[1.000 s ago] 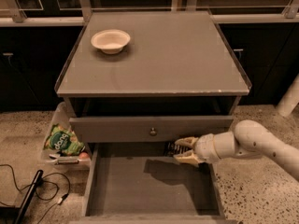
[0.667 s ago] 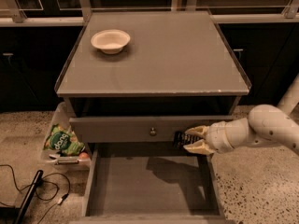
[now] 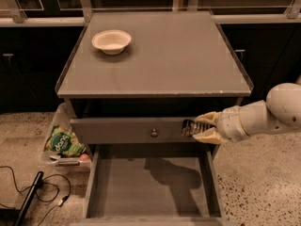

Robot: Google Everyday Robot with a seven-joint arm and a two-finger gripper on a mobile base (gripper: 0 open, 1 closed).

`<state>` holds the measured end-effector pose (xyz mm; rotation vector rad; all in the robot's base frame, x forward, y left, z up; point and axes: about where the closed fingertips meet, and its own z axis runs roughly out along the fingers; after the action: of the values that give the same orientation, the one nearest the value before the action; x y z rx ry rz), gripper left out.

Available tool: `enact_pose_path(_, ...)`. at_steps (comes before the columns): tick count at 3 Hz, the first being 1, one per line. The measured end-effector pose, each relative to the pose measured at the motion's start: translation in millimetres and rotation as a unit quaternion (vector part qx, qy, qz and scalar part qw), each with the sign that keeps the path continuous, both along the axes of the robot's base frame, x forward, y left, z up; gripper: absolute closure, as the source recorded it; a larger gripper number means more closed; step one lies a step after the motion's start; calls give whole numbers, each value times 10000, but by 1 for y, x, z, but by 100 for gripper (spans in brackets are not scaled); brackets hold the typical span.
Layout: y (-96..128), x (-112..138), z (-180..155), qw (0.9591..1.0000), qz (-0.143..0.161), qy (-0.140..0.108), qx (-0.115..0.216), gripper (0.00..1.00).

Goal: Pick rxbar chocolate from middle drawer and place on counter

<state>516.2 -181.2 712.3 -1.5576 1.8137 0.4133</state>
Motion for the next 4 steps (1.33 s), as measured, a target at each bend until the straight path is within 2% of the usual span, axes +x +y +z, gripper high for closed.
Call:
enact_pose_path(1, 3, -3, 10, 10000, 27, -82, -38, 100)
enact_pose_path(2, 13, -1, 62, 9979, 288, -534, -241, 100)
enact_pose_path(3, 23, 10, 131, 9905, 637, -1144, -433, 100)
enact_pose_path(4, 24, 37, 188, 9834, 867, -1532, -432, 100)
